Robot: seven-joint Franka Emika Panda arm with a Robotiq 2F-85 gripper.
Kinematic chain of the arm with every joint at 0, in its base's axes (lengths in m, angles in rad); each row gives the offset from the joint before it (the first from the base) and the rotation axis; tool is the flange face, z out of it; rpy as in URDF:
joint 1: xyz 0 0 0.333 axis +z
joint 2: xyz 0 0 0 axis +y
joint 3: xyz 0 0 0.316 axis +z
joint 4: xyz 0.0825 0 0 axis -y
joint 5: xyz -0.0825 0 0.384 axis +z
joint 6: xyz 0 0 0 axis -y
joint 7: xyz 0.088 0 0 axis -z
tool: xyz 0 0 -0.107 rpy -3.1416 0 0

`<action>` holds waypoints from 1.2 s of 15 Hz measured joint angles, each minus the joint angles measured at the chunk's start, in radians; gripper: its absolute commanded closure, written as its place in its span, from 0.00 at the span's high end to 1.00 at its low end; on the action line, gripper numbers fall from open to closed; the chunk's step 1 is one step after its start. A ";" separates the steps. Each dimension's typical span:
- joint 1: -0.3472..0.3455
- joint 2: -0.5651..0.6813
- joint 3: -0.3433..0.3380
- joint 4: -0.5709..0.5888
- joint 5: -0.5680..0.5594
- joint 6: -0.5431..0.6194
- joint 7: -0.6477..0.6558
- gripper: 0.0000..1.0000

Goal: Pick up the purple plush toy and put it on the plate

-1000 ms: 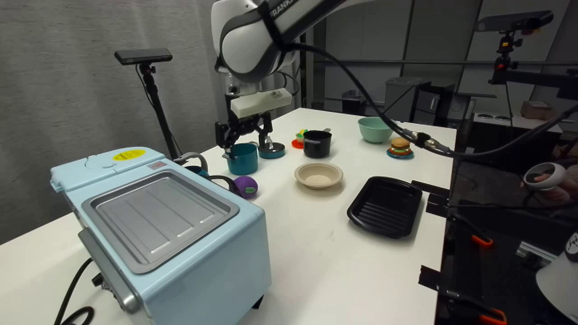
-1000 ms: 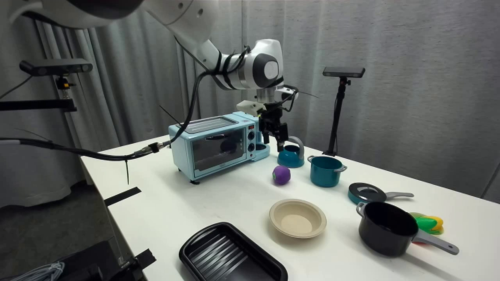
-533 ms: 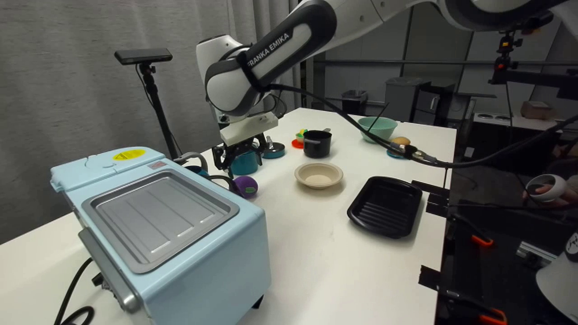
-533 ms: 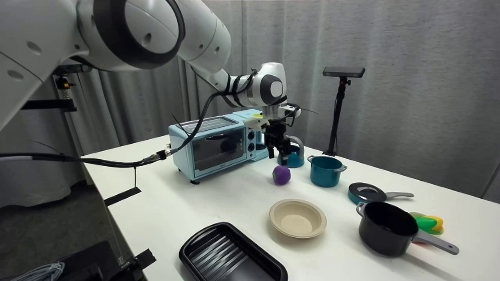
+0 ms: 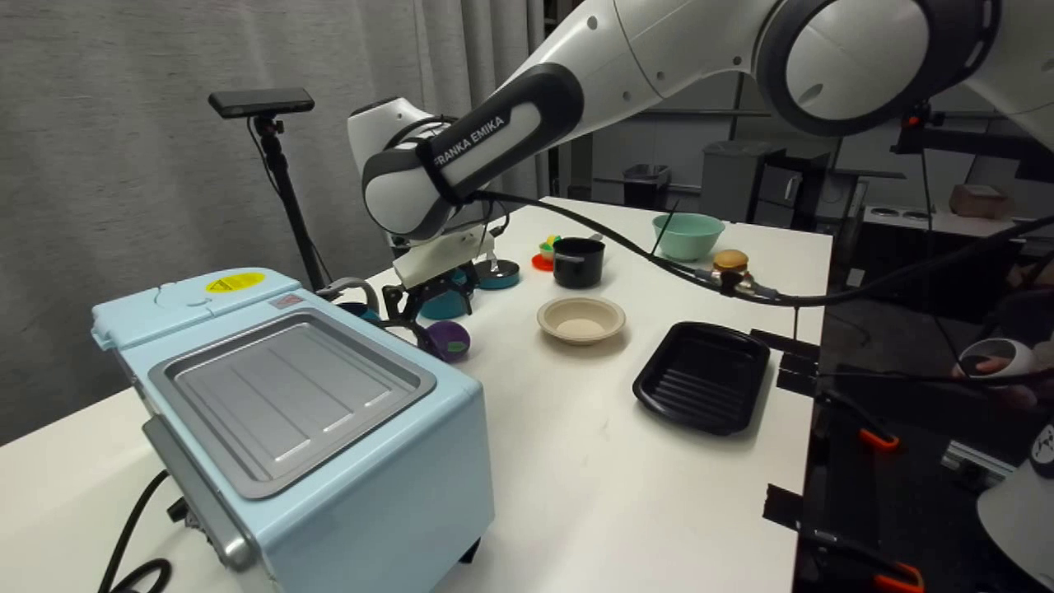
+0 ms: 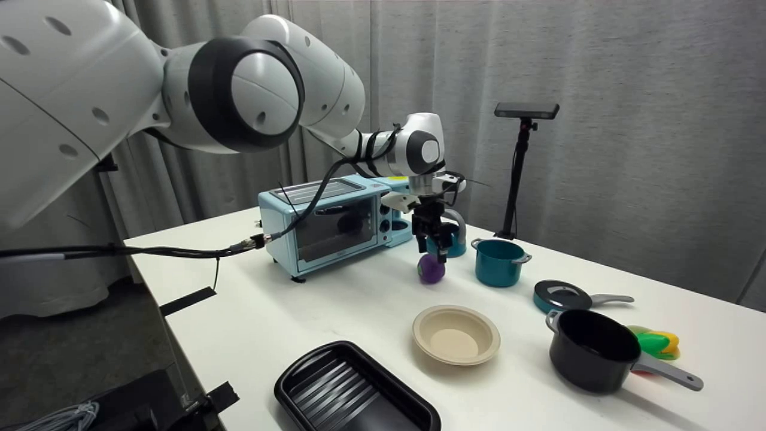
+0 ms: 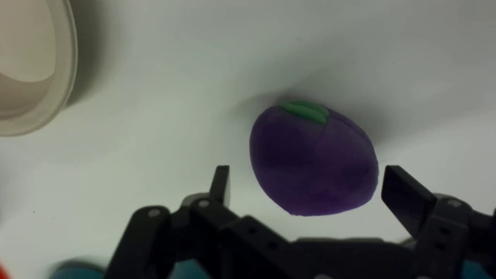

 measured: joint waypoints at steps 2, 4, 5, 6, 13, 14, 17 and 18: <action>0.002 0.032 0.000 0.039 0.000 -0.001 0.000 0.96; 0.005 0.058 0.000 0.071 0.000 -0.003 0.000 0.71; 0.006 0.069 0.000 0.084 0.000 -0.003 0.000 0.66; 0.007 0.079 0.000 0.095 0.000 -0.003 0.000 0.59; 0.009 0.096 -0.004 0.135 0.000 -0.007 0.000 0.10; 0.009 0.094 -0.007 0.135 0.000 -0.007 0.000 0.08; 0.007 0.066 -0.014 0.128 0.000 -0.007 -0.001 0.03; 0.006 0.044 -0.017 0.116 0.000 -0.007 -0.001 0.04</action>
